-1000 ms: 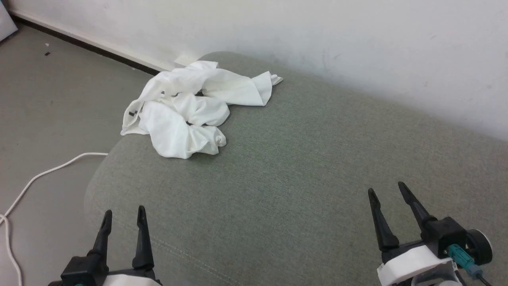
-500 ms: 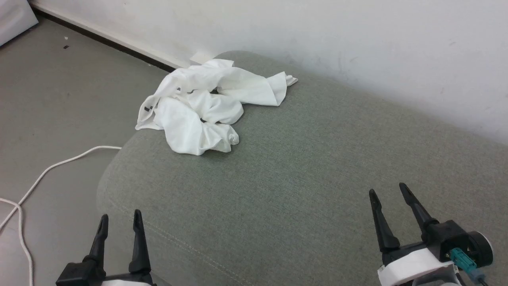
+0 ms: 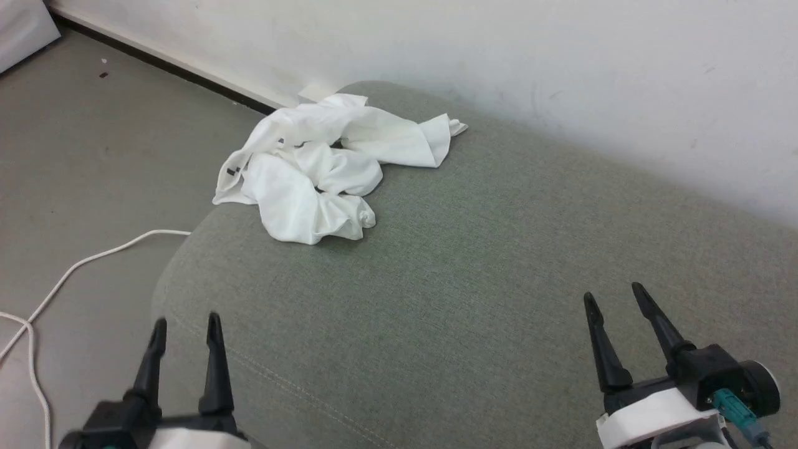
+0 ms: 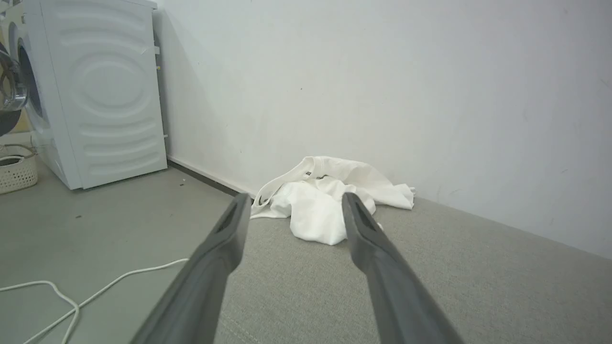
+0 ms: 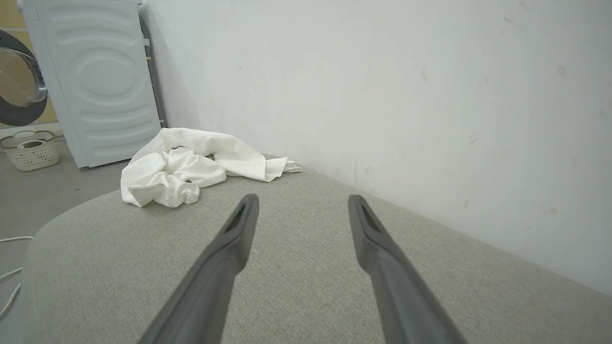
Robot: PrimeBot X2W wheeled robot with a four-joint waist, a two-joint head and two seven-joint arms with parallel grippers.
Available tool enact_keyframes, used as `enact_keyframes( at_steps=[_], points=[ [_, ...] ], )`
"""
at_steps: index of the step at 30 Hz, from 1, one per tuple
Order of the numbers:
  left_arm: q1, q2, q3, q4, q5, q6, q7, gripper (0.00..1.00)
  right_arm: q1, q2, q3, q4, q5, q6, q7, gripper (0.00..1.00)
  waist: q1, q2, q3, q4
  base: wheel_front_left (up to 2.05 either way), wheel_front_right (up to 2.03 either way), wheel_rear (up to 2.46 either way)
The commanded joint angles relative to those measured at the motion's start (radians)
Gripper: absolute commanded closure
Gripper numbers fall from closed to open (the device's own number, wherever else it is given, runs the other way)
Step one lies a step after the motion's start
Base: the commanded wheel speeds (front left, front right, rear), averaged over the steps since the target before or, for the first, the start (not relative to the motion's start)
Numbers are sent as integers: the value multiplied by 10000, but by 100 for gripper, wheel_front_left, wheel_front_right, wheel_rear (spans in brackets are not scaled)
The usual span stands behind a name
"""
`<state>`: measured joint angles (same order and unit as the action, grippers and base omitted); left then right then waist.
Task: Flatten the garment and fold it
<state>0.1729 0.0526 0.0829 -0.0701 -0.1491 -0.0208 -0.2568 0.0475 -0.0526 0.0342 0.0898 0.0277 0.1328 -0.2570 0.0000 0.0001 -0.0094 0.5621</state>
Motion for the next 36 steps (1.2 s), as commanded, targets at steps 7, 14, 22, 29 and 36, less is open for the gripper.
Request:
enact_keyframes(
  at_steps=[7, 14, 22, 29, 36],
  points=[
    [-1726, 640, -83, -611, 152, -549, 105, 0, -69, 24, -163, -284, -169, -21, -47, 0, 0, -1, 484, -270, 0, 0, 0],
    [-4223, 1475, -82, -116, -107, -759, 1417, 0, -475, 24, -231, -550, -587, -21, 97, 0, 0, -1, 1257, -587, 0, 0, 0],
    [-7008, 2507, -141, 1209, -636, -949, 3157, 0, -586, 24, -363, -1010, -875, -21, 337, 0, 0, -1, 1866, -921, 0, 0, 0],
    [-8713, 3689, -504, 3244, -1213, -1073, 3914, 0, -984, 24, -269, -1500, -1203, -21, 610, 0, 0, -1, 2669, -1524, 0, 0, 0],
    [-9655, 4543, -1774, 4961, -2513, -1095, 4486, 0, -1235, 24, -254, -2072, -1616, -21, 1007, 0, 0, -1, 3440, -2046, 0, 0, 0]
  ],
)
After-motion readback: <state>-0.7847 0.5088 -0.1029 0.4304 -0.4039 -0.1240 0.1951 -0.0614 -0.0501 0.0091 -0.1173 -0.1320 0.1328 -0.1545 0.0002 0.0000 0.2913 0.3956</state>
